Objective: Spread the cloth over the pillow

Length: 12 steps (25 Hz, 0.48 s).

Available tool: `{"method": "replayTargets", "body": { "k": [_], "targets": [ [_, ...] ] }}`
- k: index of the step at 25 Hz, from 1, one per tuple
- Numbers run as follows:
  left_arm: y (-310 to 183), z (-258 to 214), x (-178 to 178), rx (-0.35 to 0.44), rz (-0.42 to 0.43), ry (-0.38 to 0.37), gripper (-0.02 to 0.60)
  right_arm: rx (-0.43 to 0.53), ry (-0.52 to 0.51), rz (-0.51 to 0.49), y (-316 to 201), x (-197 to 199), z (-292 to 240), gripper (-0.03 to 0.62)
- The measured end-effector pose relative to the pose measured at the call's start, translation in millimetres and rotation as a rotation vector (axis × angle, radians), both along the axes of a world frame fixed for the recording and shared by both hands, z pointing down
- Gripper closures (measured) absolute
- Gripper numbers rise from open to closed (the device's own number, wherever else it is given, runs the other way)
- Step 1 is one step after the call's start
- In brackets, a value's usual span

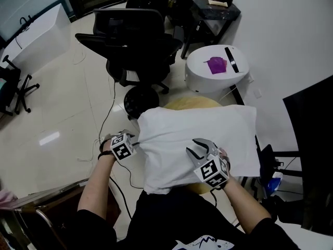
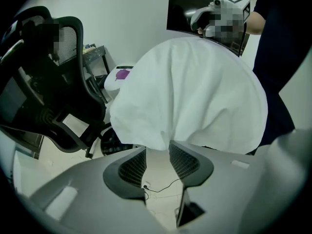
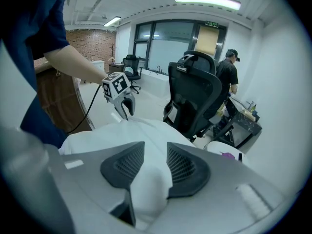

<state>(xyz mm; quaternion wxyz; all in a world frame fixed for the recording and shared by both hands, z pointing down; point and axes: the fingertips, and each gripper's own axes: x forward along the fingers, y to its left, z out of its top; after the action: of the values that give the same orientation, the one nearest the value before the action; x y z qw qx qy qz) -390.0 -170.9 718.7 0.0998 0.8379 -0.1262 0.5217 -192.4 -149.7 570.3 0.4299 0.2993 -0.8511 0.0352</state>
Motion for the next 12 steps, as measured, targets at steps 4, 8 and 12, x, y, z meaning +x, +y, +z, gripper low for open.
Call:
{"method": "replayTargets", "body": {
  "k": [4,8,12],
  "targets": [
    [-22.5,-9.6,-18.2,0.014,0.036,-0.039,0.412,0.0,-0.002,0.006,1.6,0.4,-1.8,0.439],
    [-48.2,-24.2,-34.3,0.032,0.052,-0.067,0.407,0.001,-0.004,0.011,1.4,1.6,-3.4,0.439],
    [-80.3,-16.3,-22.2,0.1,0.091,-0.079,0.407,-0.008,-0.008,0.013,3.2,0.0,-1.6,0.439]
  ]
}}
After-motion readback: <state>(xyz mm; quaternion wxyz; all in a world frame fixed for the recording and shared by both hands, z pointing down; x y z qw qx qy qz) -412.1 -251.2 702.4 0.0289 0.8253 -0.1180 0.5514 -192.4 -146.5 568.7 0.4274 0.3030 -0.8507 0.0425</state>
